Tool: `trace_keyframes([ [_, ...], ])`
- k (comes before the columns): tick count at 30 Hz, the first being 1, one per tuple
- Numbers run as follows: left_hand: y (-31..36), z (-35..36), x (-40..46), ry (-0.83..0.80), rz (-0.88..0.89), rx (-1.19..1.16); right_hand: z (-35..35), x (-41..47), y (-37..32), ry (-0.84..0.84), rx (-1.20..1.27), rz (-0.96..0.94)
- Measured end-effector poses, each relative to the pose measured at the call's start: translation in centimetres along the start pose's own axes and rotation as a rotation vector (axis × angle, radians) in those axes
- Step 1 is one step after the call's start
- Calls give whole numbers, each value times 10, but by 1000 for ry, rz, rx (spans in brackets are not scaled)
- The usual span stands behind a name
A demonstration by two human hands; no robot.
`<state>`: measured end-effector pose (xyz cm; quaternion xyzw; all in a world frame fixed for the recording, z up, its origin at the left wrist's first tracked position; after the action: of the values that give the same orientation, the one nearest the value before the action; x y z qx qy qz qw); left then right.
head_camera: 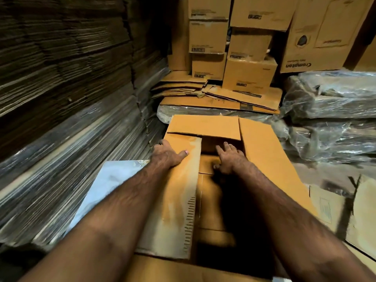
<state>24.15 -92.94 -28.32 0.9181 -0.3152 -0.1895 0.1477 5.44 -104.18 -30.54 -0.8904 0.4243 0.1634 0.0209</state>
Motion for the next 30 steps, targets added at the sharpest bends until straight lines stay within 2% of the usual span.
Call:
trace_keyframes([
  [3,2,0,17,45,20,-15,0,24,5,-17,-45,16],
  [7,-6,6,19,212,153,-46,6,51,13,19,-159,23],
  [10,-9,8,21,245,158,-9,3,66,12,32,-212,26],
  [12,-10,9,23,260,161,20,-2,77,14,163,-212,37],
  [15,-10,12,23,284,165,29,-21,96,24,469,-148,41],
  [16,-11,13,22,290,164,24,-29,104,29,494,-140,51],
  [22,-15,19,31,296,166,-4,-39,151,54,193,-114,183],
  [25,-19,23,39,309,154,-4,-40,158,56,170,-140,199],
  [30,-18,21,35,299,188,-32,-51,148,71,152,33,134],
])
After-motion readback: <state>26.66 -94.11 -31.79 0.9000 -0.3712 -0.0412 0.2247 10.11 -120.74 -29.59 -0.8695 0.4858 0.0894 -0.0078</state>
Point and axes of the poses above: each hand's wrist, its own x-axis towards the middle knuckle, its own z-axis out of the palm, y = z × x, the point moved 1 cm from there along x, towards the middle knuckle, and after that the axes turned 8 degrees about -x, right-handed, at the moved point
